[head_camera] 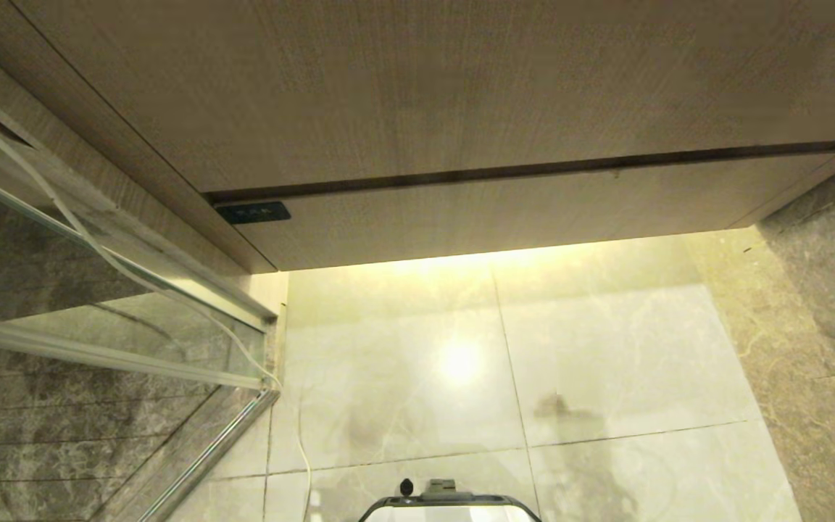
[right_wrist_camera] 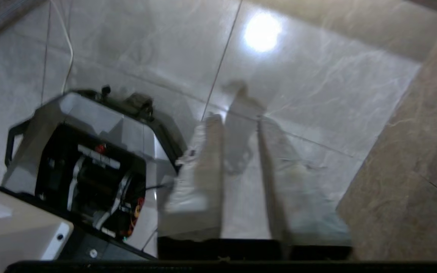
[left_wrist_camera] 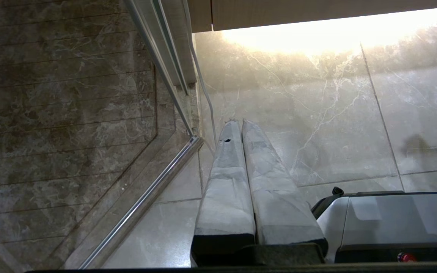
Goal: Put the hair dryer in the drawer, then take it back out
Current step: Pull open the drawer
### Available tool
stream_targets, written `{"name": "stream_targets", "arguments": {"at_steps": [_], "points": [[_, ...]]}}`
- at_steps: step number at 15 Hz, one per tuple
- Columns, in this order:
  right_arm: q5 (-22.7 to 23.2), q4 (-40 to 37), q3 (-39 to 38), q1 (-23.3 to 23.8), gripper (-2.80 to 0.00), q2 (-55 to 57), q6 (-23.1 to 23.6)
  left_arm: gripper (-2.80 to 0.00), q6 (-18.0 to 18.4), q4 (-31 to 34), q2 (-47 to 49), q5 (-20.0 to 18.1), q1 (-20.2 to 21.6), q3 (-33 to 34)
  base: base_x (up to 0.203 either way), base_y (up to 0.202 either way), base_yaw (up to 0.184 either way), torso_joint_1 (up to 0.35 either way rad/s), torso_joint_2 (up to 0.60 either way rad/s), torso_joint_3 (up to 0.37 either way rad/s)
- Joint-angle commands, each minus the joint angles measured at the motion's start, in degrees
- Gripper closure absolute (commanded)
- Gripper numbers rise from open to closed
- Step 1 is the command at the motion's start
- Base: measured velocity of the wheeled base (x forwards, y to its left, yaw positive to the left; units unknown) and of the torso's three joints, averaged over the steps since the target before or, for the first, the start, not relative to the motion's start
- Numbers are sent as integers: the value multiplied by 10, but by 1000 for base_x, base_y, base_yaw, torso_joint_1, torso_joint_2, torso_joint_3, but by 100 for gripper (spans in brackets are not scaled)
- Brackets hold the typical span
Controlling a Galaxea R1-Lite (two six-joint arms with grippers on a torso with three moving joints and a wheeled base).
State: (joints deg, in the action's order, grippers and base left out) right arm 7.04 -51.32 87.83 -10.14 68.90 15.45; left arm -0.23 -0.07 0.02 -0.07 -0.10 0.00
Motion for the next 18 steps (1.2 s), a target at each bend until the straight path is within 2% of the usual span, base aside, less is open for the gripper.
{"name": "stream_targets", "arguments": {"at_steps": [1,4,6,7,10,12,13,15,18], "points": [[-3,0,-25,-17,-280,73,25,0,0,0,0,0,0,0,0,0,0,0,0,0],[-26,60,-60,-24,-280,105,172,0,0,0,0,1,0,1,0,0,0,0,0,0],[-30,129,-92,-22,-280,115,335,0,0,0,0,0,0,0,0,0,0,0,0,0],[-31,194,-133,-17,-280,118,387,0,0,0,0,0,0,0,0,0,0,0,0,0],[-33,420,-234,-9,-280,132,457,0,0,0,0,0,0,0,0,0,0,0,0,0],[-31,565,-265,5,-280,163,541,0,0,0,0,0,0,0,0,0,0,0,0,0],[-29,640,-268,12,-280,193,565,0,0,0,0,0,0,0,0,0,0,0,0,0],[-20,741,-270,26,-280,241,584,0,0,0,0,0,0,0,0,0,0,0,0,0],[30,861,-258,67,-280,293,590,0,0,0,0,0,0,1,0,0,0,0,0,0]]}}
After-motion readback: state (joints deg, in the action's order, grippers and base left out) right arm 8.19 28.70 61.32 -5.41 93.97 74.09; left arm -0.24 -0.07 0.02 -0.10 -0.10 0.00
